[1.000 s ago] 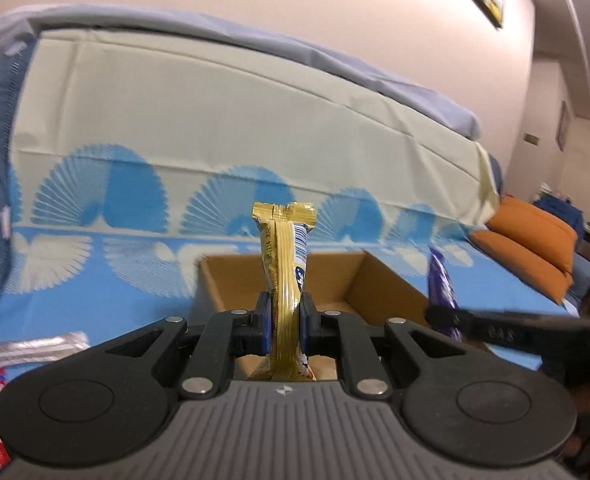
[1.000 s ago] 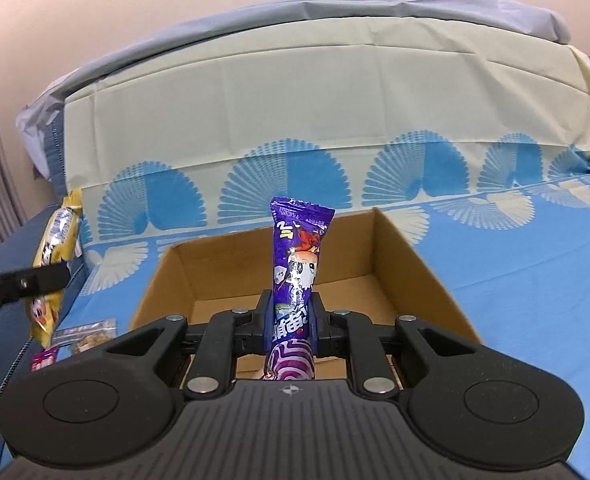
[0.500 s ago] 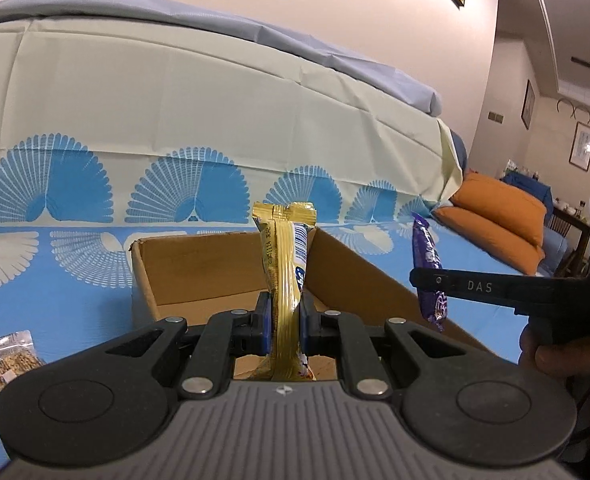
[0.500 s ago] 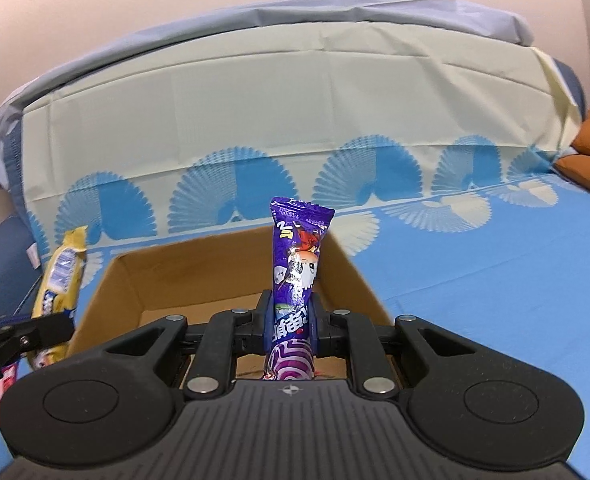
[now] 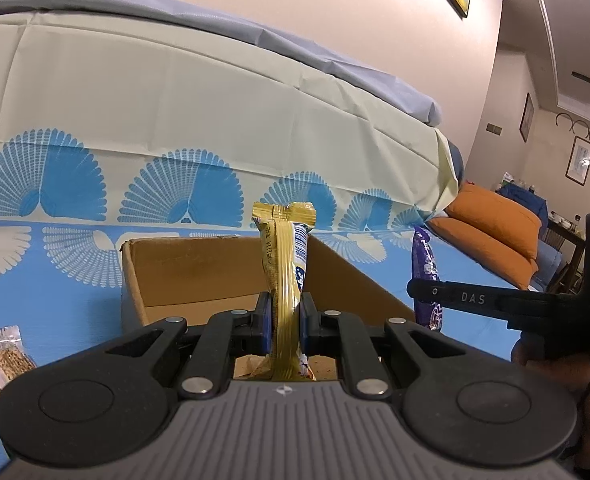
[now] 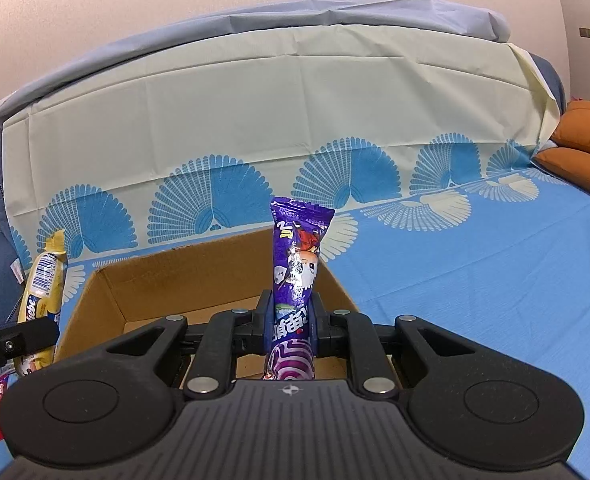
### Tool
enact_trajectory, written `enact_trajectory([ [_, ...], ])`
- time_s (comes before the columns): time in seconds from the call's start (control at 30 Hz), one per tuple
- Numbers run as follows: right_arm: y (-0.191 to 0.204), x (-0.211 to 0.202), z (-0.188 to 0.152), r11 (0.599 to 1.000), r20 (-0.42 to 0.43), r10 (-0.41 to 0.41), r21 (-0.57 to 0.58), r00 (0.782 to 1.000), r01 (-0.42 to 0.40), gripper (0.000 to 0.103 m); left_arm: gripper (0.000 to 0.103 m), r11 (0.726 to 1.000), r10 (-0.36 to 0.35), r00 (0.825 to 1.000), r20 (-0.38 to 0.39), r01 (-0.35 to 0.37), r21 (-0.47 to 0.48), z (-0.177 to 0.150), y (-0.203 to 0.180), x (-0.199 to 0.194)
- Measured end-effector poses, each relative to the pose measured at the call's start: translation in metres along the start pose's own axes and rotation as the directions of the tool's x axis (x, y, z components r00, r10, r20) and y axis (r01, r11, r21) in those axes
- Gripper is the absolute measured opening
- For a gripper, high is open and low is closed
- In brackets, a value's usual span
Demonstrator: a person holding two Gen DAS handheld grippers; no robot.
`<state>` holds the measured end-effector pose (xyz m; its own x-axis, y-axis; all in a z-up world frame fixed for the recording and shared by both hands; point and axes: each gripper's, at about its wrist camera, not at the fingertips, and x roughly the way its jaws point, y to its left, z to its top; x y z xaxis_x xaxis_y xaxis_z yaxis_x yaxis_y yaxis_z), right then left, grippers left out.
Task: Organize snacks
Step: 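Lower both bars into the box and open both grippers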
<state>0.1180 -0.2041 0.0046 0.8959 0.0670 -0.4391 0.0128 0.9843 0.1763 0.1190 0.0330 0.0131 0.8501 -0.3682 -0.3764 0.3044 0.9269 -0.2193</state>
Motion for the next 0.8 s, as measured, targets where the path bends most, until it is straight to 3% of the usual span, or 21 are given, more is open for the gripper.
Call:
enact_trajectory([
  [0.8, 0.01, -0.005, -0.003, 0.999, 0.021, 0.002, -0.053, 1.0, -0.001, 0.017, 0.014, 1.0, -0.017, 1.0, 0.017, 0.017, -0.007, 0.002, -0.006, 0.001],
])
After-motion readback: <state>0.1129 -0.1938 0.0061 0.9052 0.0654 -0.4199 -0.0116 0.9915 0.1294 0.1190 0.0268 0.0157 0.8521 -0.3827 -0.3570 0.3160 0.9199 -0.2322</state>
